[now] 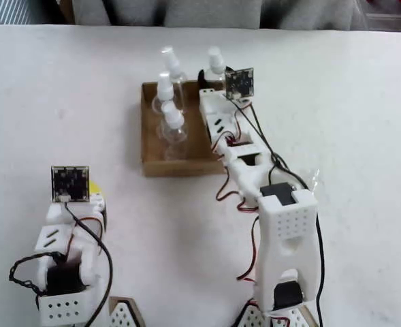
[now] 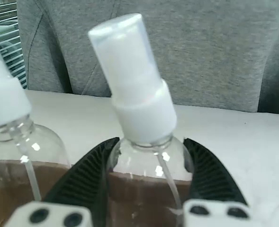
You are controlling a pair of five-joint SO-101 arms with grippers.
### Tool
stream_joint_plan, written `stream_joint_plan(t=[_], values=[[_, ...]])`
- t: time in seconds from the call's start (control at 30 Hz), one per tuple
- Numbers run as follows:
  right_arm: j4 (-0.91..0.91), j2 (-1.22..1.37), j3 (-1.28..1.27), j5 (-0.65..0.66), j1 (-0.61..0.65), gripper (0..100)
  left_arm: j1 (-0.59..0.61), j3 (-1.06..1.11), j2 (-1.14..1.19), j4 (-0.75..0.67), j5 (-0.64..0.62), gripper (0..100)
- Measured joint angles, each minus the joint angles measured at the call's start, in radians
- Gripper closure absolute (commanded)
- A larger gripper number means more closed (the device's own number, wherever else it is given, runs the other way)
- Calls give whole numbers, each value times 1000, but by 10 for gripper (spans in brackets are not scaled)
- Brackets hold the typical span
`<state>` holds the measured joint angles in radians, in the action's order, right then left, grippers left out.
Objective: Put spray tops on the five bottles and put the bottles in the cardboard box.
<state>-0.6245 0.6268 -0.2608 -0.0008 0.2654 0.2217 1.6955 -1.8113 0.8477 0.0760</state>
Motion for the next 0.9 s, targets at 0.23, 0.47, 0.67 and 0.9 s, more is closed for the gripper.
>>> stream_joint_plan(t=[0.23,0.47,0.67,0.9], values=[[0,0,0,0,0,797,0,0,0,0,0,977],[0,-3,0,0,3,796,0,0,0,0,0,977],[0,-40,-61,0,40,686,0,0,0,0,0,977],[0,-40,-74,0,49,680,0,0,0,0,0,977]])
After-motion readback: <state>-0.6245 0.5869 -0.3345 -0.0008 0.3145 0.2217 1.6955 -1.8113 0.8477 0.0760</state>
